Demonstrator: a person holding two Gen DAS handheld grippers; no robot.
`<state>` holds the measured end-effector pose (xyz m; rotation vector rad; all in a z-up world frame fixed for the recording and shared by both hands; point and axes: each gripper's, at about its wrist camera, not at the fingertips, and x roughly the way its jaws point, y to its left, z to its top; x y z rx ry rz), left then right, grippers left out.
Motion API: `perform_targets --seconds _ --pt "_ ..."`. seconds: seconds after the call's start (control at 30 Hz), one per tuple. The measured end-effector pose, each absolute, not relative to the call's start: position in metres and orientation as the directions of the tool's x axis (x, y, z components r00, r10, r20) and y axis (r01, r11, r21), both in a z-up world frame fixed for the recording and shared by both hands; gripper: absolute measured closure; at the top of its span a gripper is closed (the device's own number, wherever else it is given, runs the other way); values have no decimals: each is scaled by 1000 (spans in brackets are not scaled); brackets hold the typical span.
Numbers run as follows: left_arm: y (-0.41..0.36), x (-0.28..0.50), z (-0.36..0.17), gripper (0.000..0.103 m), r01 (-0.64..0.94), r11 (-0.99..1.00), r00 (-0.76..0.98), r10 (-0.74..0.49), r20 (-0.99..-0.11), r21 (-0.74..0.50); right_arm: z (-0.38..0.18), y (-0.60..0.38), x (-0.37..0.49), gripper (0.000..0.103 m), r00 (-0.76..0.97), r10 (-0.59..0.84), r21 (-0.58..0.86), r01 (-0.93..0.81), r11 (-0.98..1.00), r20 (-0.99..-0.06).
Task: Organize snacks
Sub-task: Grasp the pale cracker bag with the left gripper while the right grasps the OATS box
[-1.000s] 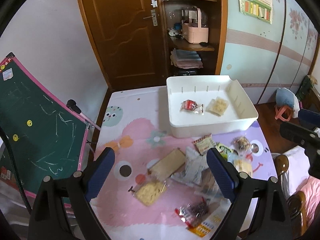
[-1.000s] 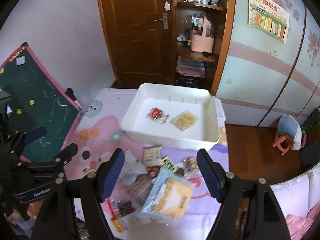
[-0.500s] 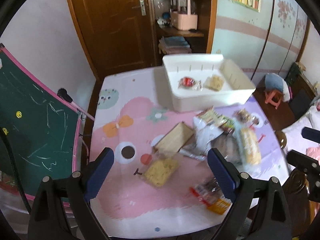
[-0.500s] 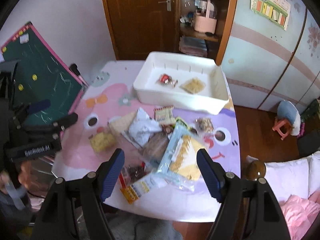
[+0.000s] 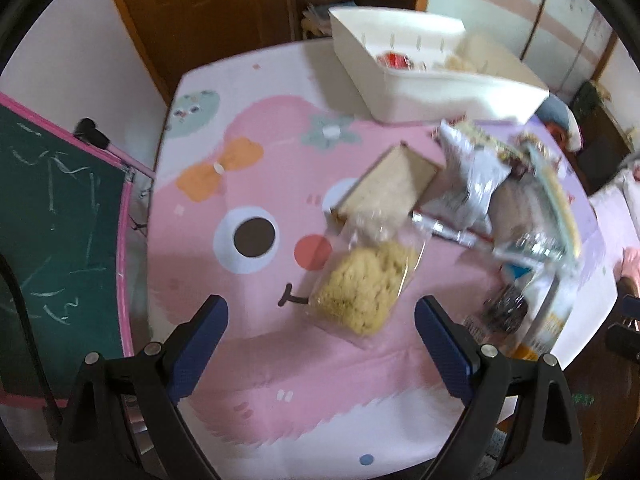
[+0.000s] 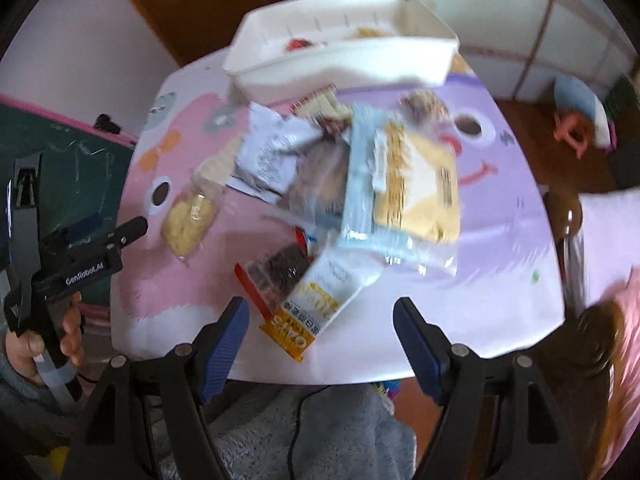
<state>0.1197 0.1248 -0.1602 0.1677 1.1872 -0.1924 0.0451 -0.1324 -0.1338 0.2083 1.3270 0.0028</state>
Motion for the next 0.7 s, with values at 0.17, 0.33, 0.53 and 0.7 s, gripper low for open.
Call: perform_targets --seconds 0.17,0.33,0.53,0.7 --pt "124 132 -187 9 277 961 298 -70 -952 16 -157 -127 45 28 221 156 197 180 964 -963" --pt "119 140 -204 9 299 954 253 -93 -963 -14 -182 -123 50 28 188 163 206 233 950 -968" --pt "100 142 -220 9 358 933 207 -109 -972 -28 -201 -125 52 31 166 148 190 278 942 -975" --pt "94 151 -230 9 358 933 196 -100 -975 -24 -208 -125 55 40 166 151 195 290 937 -974"
